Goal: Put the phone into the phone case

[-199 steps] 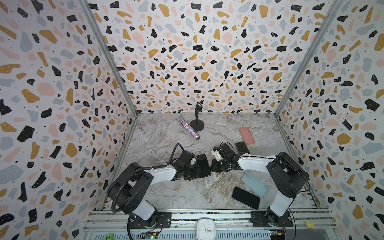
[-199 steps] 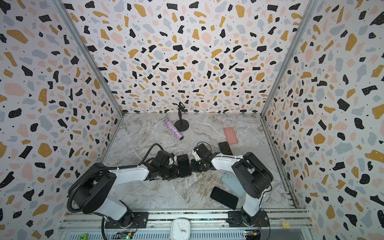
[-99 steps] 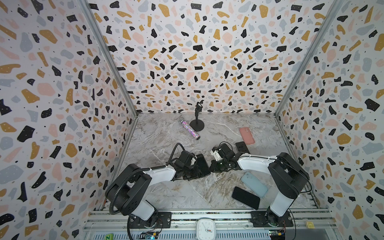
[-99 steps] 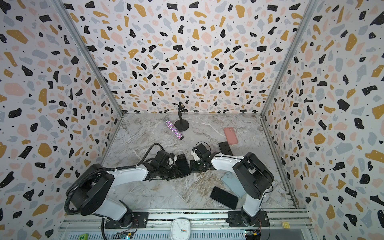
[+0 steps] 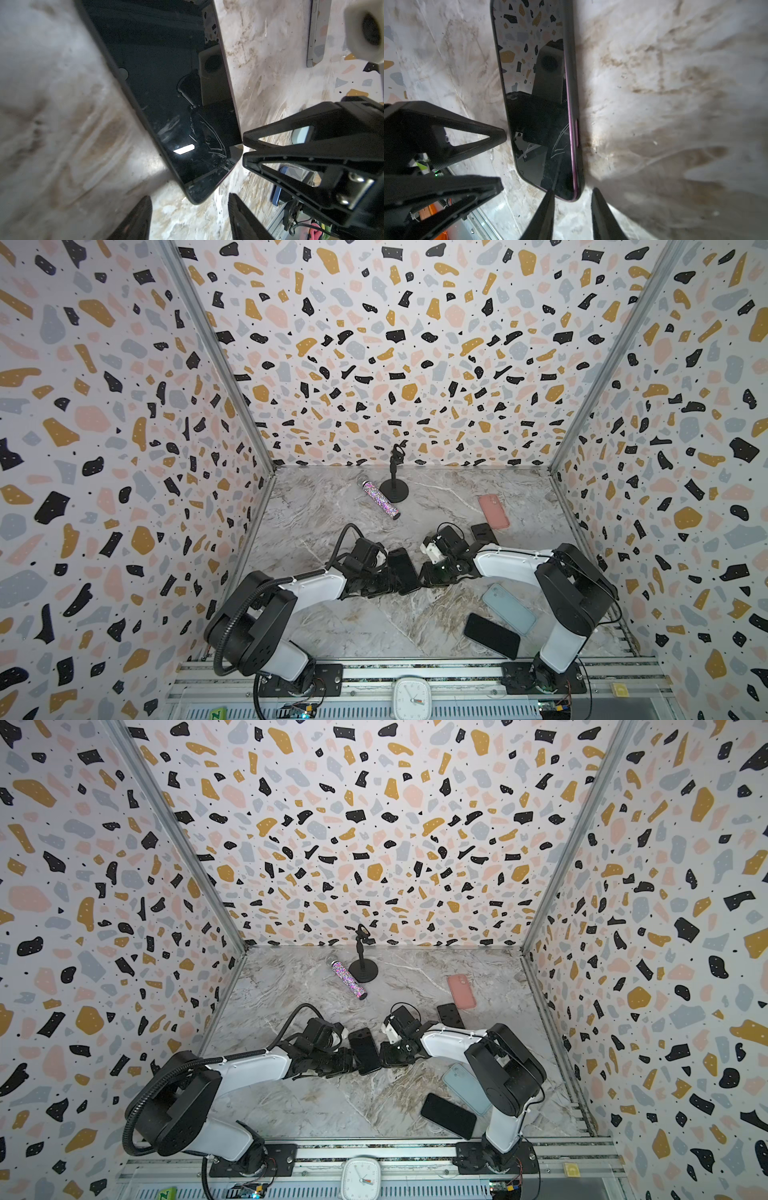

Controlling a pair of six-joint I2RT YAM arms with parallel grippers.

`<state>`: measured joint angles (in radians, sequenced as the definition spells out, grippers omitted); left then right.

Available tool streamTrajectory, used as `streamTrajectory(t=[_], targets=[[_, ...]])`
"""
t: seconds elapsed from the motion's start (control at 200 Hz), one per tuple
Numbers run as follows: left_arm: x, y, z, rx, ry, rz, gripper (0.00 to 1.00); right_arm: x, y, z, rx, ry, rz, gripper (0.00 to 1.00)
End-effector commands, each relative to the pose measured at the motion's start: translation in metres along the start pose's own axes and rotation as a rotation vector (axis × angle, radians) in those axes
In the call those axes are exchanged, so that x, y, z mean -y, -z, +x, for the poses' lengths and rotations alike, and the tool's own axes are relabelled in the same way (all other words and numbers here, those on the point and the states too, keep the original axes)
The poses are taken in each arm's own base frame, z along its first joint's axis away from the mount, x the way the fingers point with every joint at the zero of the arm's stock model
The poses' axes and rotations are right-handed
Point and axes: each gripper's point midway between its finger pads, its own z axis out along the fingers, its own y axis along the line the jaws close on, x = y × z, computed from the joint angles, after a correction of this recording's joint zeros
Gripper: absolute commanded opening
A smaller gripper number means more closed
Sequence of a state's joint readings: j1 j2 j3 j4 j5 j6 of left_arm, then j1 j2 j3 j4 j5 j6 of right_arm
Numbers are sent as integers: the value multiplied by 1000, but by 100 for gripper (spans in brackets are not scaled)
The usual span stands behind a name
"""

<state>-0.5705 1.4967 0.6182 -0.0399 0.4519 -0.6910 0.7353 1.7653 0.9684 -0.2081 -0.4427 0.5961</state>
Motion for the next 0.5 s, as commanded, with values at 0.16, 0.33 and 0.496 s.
streamTrajectory(t=[0.16,0.33,0.496], targets=[[-10,-12,8,-50,28,-20,62,-9,-3,-2,-20,13,-40,33],[-11,-18,7,-57,35,-14,58,-12,-9,4,-41,11,-51,30],[-9,-23,7,-64,34,-6,55,-16,-14,7,-54,17,-57,25]])
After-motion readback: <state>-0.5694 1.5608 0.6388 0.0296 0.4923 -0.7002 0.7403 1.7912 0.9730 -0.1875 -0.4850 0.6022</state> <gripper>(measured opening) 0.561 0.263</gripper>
